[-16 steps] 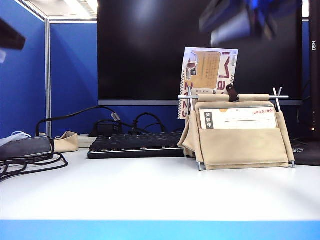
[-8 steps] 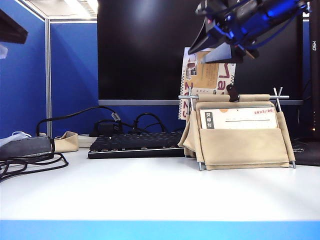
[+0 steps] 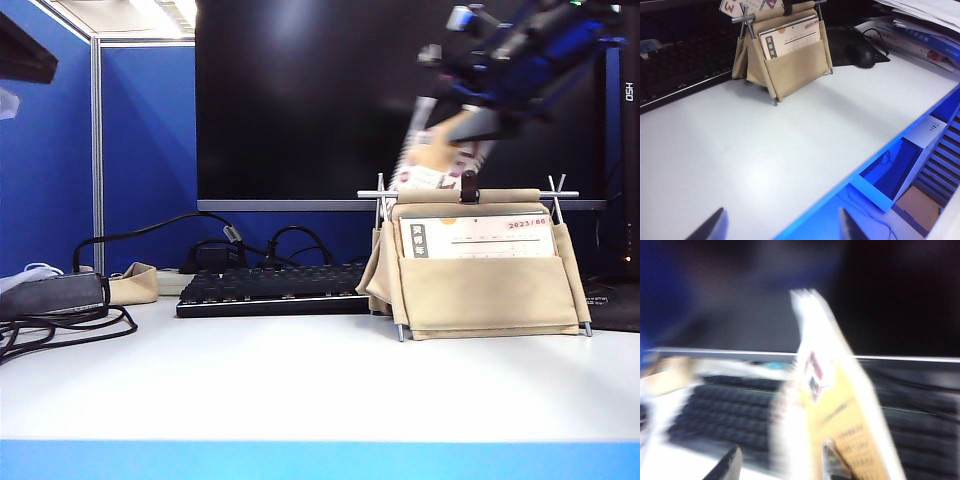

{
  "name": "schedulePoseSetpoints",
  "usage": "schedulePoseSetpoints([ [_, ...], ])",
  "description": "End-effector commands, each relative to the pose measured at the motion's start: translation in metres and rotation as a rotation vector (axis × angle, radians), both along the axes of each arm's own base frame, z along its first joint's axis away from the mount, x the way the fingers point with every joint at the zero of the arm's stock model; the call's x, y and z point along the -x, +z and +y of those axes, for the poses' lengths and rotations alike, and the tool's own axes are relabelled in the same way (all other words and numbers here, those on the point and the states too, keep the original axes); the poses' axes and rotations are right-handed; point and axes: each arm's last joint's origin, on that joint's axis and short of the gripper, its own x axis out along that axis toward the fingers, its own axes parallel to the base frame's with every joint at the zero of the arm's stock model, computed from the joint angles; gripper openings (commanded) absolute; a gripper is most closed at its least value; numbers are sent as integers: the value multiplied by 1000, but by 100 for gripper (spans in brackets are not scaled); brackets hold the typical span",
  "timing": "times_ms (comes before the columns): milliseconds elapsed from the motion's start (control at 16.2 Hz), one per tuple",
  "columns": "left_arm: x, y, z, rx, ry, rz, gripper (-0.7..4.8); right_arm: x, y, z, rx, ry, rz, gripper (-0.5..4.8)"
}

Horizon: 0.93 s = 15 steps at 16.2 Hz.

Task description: Turn one page of the calendar.

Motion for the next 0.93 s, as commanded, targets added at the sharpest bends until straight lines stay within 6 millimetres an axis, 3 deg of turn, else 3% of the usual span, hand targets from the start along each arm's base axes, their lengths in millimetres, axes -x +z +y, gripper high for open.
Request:
schedulePoseSetpoints([
  [62, 0, 2, 0, 17, -3, 1, 292, -2, -3, -33, 9, -82, 59, 211],
  [124, 0, 2, 0, 31, 2, 15, 292, -2, -8, -48, 5, -102, 114, 211],
  [309, 0, 2, 0, 32, 2, 16, 292, 0, -7, -53, 10, -48, 109, 211],
  [433, 0, 3, 0, 26, 0, 6, 290, 10, 12, -53, 31, -51, 37, 194],
  [495, 0, 5, -1, 32, -3, -14, 279, 22, 34, -53, 38, -47, -51, 147],
  [557, 0, 11, 0, 38, 11, -44, 231, 46, 65, -55, 45, -65, -155, 122],
  [619, -2, 17, 2, 39, 69, -74, 145, 73, 87, -56, 45, -87, -208, 70],
  [681, -3, 24, 5, 48, 155, -98, 86, 100, 98, -57, 51, -106, -248, 44],
  [742, -5, 30, 9, 54, 258, -127, 46, 146, 99, -58, 45, -111, -311, 39],
  [804, -5, 31, 9, 35, 253, -145, 37, 174, 90, -60, 46, -133, -336, 39],
  [928, -4, 27, 8, 10, 219, -130, -5, 233, 54, -61, 28, -138, -383, 13],
])
